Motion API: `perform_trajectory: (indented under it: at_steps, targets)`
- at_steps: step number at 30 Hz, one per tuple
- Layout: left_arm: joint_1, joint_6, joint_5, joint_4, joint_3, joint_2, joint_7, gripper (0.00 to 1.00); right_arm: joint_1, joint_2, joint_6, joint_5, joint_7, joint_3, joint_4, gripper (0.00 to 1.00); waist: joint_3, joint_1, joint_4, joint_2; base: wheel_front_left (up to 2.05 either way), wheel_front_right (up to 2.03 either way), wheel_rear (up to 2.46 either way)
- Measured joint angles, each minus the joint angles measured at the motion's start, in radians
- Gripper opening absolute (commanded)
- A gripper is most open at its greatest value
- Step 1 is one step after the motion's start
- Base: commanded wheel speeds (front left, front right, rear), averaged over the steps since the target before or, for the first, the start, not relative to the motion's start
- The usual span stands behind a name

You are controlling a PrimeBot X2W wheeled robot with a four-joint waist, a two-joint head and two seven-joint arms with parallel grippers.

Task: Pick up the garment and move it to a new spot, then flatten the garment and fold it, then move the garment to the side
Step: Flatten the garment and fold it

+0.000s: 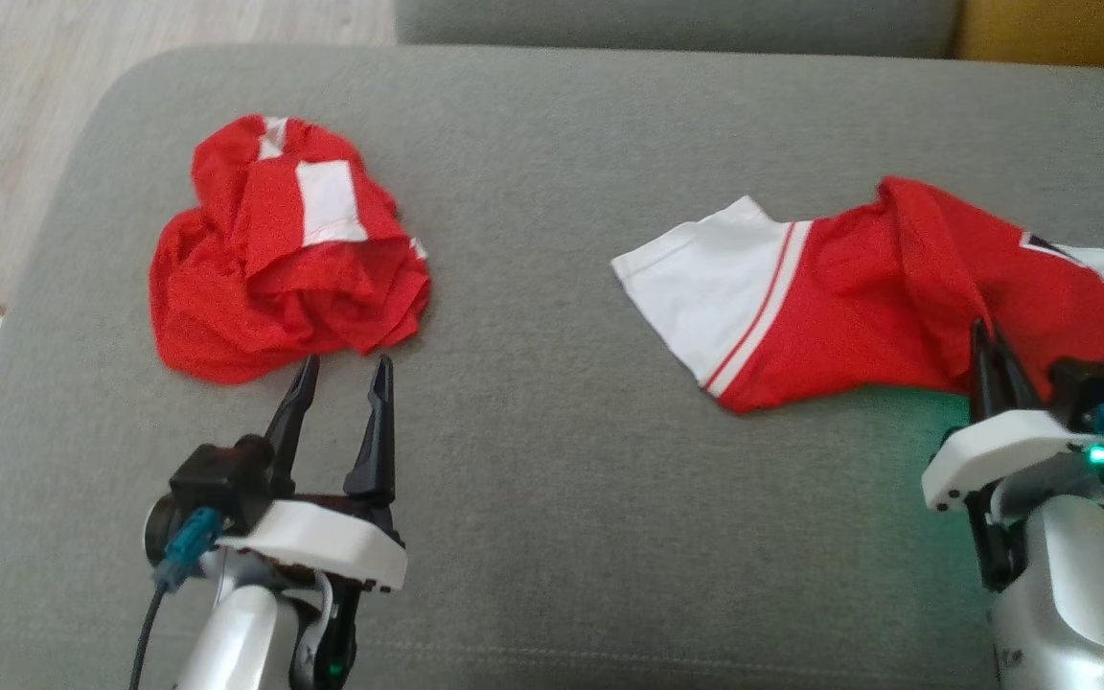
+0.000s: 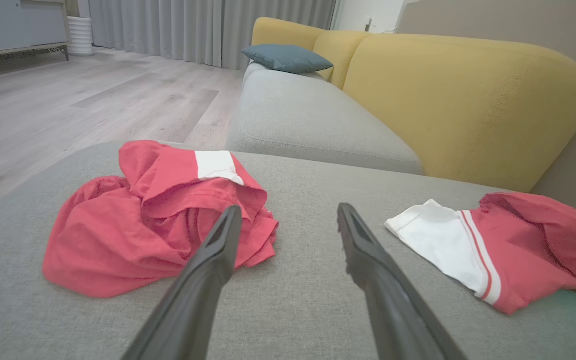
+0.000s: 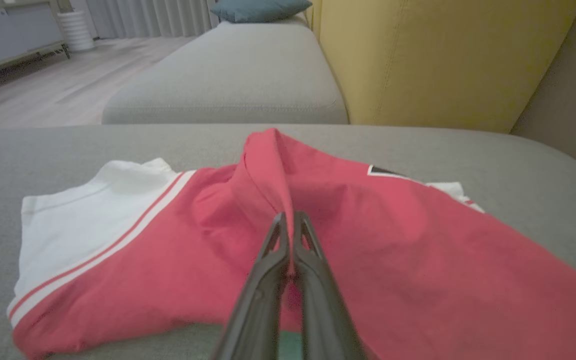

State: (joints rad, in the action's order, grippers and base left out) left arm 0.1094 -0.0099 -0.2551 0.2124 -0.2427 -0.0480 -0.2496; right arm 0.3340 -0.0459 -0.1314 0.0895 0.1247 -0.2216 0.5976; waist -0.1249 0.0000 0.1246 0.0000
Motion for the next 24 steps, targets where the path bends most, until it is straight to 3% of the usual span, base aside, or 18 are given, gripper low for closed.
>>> perform_trajectory:
  at_steps: [7, 11, 13, 17, 21, 22, 23, 24]
  targets:
    - [-0.033, 0.003, -0.007, -0.002, 0.007, 0.000, 0.000, 1.00, -0.133, 0.000, 0.000, 0.000, -0.086, 0.031, -0.193, 0.00, 0.070, 0.0000, -0.071, 0.0000, 0.00, 0.00, 0.00]
    - [-0.061, 0.010, -0.012, -0.009, 0.007, 0.000, 0.000, 1.00, -0.304, -0.007, 0.000, -0.022, -0.249, 0.085, -0.358, 0.00, 0.102, 0.0000, -0.115, 0.0000, 0.00, 0.00, 0.00]
    - [-0.061, 0.011, -0.021, -0.013, 0.004, 0.000, 0.000, 1.00, -0.393, -0.045, 0.000, -0.035, -0.340, 0.084, -0.443, 0.00, 0.113, 0.0000, -0.129, 0.0000, 0.00, 0.00, 0.00]
    - [-0.060, 0.016, -0.028, -0.016, -0.001, 0.000, 0.000, 1.00, -0.528, -0.092, 0.000, -0.079, -0.497, 0.013, -0.581, 0.00, 0.120, 0.0000, -0.142, 0.0000, 0.00, 0.00, 0.00]
    - [-0.060, 0.016, -0.032, -0.013, -0.005, 0.000, 0.000, 1.00, -0.599, -0.093, 0.000, -0.084, -0.621, -0.028, -0.632, 0.00, 0.121, 0.0000, -0.133, 0.0000, 0.00, 0.00, 0.00]
    - [-0.060, 0.016, -0.032, -0.011, -0.005, 0.000, 0.000, 1.00, -0.608, -0.090, 0.000, -0.081, -0.626, -0.039, -0.641, 0.43, 0.121, 0.0000, -0.129, 0.0000, 0.00, 0.00, 0.00]
    - [-0.060, 0.016, -0.032, -0.011, -0.005, 0.000, 0.000, 1.00, -0.608, -0.090, 0.000, -0.081, -0.626, -0.039, -0.641, 1.00, 0.121, 0.0000, -0.129, 0.0000, 0.00, 0.00, 0.00]
    - [-0.060, 0.016, -0.032, -0.008, -0.005, 0.000, 0.000, 1.00, -0.611, -0.086, 0.000, -0.079, -0.626, -0.049, -0.653, 1.00, 0.121, 0.0000, -0.126, 0.0000, 0.00, 0.00, 0.00]
